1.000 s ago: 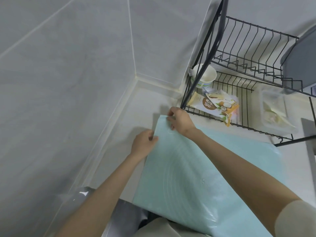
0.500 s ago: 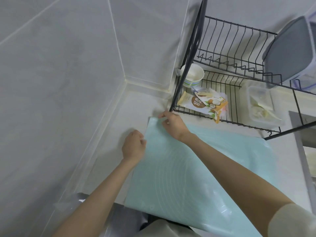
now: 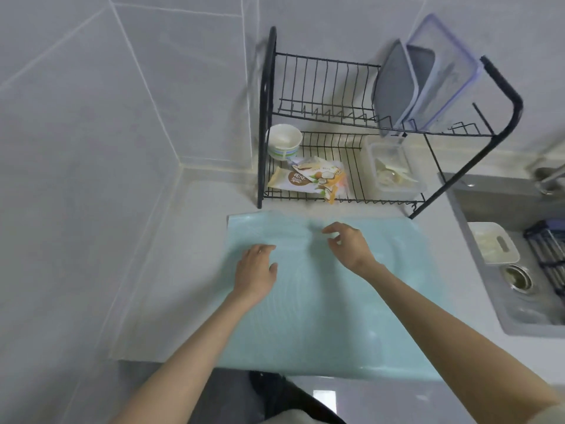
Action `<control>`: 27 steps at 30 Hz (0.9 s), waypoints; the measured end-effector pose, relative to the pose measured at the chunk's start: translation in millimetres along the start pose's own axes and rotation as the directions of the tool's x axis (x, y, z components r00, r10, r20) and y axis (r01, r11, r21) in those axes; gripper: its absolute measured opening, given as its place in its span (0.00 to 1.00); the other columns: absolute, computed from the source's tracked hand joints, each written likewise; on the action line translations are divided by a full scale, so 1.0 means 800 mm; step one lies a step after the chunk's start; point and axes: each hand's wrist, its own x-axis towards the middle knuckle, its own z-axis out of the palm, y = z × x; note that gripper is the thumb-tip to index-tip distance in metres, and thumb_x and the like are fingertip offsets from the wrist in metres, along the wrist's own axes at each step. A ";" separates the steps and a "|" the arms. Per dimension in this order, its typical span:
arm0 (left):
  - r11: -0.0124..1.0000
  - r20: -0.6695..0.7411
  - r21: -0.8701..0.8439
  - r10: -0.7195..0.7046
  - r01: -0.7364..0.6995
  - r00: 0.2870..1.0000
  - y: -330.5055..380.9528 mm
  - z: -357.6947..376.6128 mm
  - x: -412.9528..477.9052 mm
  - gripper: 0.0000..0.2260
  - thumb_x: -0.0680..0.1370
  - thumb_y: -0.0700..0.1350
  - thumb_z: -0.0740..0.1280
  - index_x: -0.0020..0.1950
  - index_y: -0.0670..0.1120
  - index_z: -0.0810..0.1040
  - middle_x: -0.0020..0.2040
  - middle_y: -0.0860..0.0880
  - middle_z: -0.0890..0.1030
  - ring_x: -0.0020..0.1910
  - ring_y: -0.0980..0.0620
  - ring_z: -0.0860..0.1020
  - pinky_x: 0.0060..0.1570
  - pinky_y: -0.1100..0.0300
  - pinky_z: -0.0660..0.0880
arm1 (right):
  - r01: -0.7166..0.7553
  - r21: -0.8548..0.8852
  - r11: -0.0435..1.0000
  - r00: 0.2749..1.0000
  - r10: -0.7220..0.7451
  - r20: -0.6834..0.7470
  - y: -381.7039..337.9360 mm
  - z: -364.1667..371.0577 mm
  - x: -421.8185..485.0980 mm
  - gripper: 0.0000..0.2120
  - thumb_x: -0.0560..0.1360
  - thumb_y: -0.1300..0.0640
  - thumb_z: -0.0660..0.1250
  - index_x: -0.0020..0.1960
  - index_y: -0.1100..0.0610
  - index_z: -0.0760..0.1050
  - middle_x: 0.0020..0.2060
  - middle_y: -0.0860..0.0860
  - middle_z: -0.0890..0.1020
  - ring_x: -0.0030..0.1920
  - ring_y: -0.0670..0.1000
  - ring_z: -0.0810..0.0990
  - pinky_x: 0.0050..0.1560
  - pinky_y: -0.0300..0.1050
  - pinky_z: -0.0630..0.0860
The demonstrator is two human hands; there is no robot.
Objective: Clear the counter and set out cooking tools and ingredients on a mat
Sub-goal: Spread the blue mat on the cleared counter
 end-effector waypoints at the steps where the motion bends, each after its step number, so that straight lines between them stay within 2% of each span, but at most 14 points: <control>1: 1.000 0.016 -0.002 0.017 -0.017 1.000 0.007 0.003 -0.004 0.20 0.80 0.44 0.60 0.73 0.47 0.65 0.71 0.48 0.67 0.71 0.48 0.64 0.69 0.55 0.61 | -0.032 0.006 0.999 0.999 0.032 -0.027 0.009 -0.007 -0.009 0.13 0.77 0.64 0.60 0.59 0.57 0.76 0.59 0.53 0.78 0.52 0.54 0.78 0.49 0.44 0.74; 7: 0.991 0.087 -0.030 0.133 -0.131 0.987 0.061 0.021 -0.014 0.22 0.80 0.44 0.59 0.74 0.47 0.63 0.74 0.49 0.63 0.73 0.48 0.62 0.71 0.55 0.60 | -0.267 0.040 0.963 0.945 0.270 -0.185 0.080 -0.054 -0.042 0.14 0.78 0.61 0.61 0.62 0.59 0.75 0.62 0.56 0.76 0.56 0.57 0.77 0.51 0.45 0.73; 12: 0.982 0.136 -0.025 0.187 -0.186 0.973 0.101 0.042 -0.001 0.22 0.80 0.45 0.59 0.74 0.48 0.63 0.74 0.49 0.63 0.73 0.49 0.62 0.71 0.56 0.59 | -0.455 0.070 0.888 0.854 0.457 -0.247 0.135 -0.091 -0.030 0.17 0.78 0.59 0.60 0.67 0.60 0.70 0.63 0.62 0.72 0.65 0.63 0.68 0.60 0.50 0.69; 15: 0.982 0.145 -0.018 0.191 -0.190 0.971 0.117 0.056 0.012 0.22 0.80 0.45 0.59 0.74 0.48 0.63 0.74 0.49 0.63 0.73 0.49 0.61 0.71 0.56 0.59 | -0.542 0.112 0.833 0.799 0.552 -0.239 0.160 -0.107 -0.012 0.20 0.79 0.57 0.59 0.70 0.61 0.66 0.66 0.62 0.69 0.67 0.63 0.64 0.62 0.51 0.66; 21: 0.987 0.133 -0.019 0.162 -0.161 0.978 0.146 0.083 0.042 0.21 0.80 0.44 0.60 0.74 0.46 0.65 0.74 0.49 0.64 0.72 0.50 0.62 0.70 0.60 0.58 | -0.596 0.174 0.784 0.770 0.620 -0.152 0.188 -0.122 0.032 0.25 0.78 0.54 0.61 0.72 0.57 0.62 0.66 0.59 0.70 0.68 0.61 0.62 0.62 0.53 0.67; 24: 0.988 0.117 -0.018 0.152 -0.151 0.981 0.155 0.095 0.050 0.21 0.80 0.43 0.60 0.73 0.46 0.65 0.74 0.49 0.64 0.73 0.50 0.62 0.70 0.60 0.58 | -0.617 0.230 0.753 0.754 0.649 -0.100 0.195 -0.125 0.045 0.23 0.77 0.49 0.63 0.69 0.57 0.66 0.62 0.58 0.73 0.66 0.61 0.65 0.64 0.53 0.67; 27: 0.990 0.107 -0.025 0.139 -0.137 0.985 0.162 0.103 0.056 0.21 0.80 0.43 0.60 0.73 0.46 0.65 0.74 0.48 0.63 0.74 0.50 0.59 0.71 0.60 0.55 | -0.624 0.214 0.751 0.758 0.649 -0.067 0.204 -0.129 0.052 0.13 0.75 0.46 0.63 0.55 0.52 0.76 0.48 0.54 0.78 0.61 0.60 0.72 0.59 0.50 0.66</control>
